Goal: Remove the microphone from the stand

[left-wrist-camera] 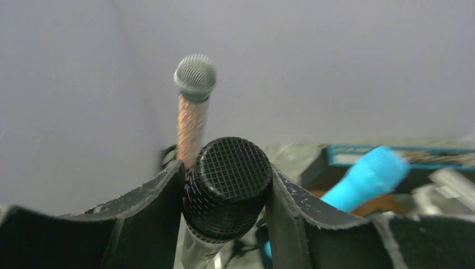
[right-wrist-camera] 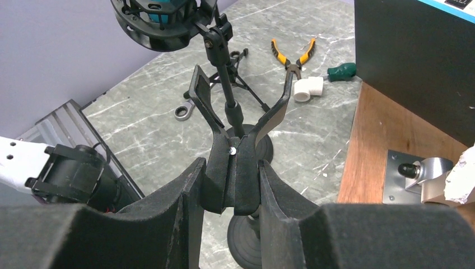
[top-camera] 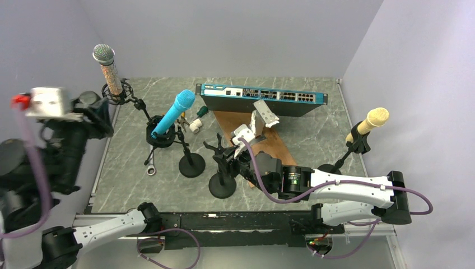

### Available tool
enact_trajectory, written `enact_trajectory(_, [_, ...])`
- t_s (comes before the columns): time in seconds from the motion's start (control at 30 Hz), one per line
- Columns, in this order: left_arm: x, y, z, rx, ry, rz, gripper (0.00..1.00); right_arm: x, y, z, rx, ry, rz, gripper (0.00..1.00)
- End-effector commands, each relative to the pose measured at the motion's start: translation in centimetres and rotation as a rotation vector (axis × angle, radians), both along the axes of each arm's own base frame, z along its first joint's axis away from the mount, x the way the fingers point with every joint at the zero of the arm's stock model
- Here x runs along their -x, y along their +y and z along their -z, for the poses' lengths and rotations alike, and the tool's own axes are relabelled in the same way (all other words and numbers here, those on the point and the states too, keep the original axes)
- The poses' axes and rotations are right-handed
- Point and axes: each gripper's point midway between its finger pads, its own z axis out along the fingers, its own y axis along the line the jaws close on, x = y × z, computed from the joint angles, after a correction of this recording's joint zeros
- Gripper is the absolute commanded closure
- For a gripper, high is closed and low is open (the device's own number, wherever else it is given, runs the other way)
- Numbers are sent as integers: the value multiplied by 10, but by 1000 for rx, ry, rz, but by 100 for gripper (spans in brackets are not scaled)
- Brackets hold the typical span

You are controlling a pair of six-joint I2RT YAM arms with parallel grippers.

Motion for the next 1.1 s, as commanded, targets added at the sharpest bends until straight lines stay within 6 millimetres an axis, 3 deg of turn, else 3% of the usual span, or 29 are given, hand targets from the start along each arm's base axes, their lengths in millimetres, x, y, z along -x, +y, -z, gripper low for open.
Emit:
enact_trajectory(0.0, [-24, 19, 41, -202, 135, -311, 100, -1, -6, 19, 50, 23, 25, 100])
enact_trajectory(0.1, [-28, 10, 56, -191, 152, -285, 100, 0, -4, 20, 59, 24, 13, 100])
enact_trajectory(0.27, [-38, -1, 79, -256, 209, -294, 100, 2, 1, 19, 65, 30, -6, 74])
enact_trajectory(0.4, [-53, 1, 101, -256, 307, -295, 100, 3, 1, 16, 55, 32, -11, 36])
enact_trajectory(0.53, [-65, 23, 129, -268, 396, -368, 100, 5, 1, 8, 50, 33, -18, 2])
enact_trajectory(0.6, [-68, 33, 143, -267, 431, -407, 100, 5, 0, 4, 52, 29, -22, 0])
enact_trajectory(1.07, [-69, 73, 184, -153, 522, -575, 100, 11, -27, -22, 22, -36, -55, 0])
